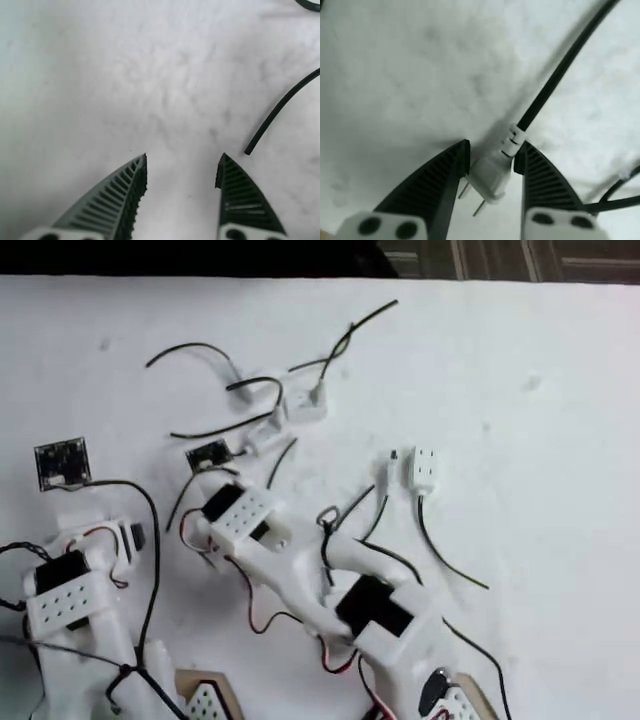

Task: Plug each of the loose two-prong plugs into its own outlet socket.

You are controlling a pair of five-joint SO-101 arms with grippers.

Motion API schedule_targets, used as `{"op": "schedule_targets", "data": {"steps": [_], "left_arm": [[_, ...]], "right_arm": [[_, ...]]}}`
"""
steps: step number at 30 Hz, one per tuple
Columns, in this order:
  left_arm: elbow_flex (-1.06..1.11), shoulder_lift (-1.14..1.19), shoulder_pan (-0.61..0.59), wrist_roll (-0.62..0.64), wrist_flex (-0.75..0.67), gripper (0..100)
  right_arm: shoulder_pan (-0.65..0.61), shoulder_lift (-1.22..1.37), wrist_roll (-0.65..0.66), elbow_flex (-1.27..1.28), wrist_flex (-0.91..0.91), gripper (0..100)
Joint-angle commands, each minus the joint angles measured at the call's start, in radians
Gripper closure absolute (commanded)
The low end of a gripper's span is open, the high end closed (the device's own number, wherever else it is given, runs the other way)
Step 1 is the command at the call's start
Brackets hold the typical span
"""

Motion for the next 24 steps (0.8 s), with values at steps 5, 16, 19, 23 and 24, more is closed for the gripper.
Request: {"op": "schedule_targets", "data": {"steps": [5,16,19,23,24], "left_arm": [[-0.021,-0.024,0.004,0.008,-0.018,77],[-0.021,-0.024,0.005,0.008,-0.018,77],[-0.021,-0.024,0.007,0.008,-0.018,77],[-0.021,-0.024,0.008,0.008,-0.018,77],[-0.021,-0.024,0.010,0.008,-0.017,77]], "right_arm": [[-0.013,-0.025,0.000,-0.003,0.041,97.3],[0.119,-0.180,0.167,-0.002,0.154,98.1],[0.150,-0.280,0.216,-0.002,0.223,98.1],[0.182,-0.441,0.252,-0.002,0.300,98.1],[0.188,-0.484,0.262,-0.002,0.317,98.1]]}}
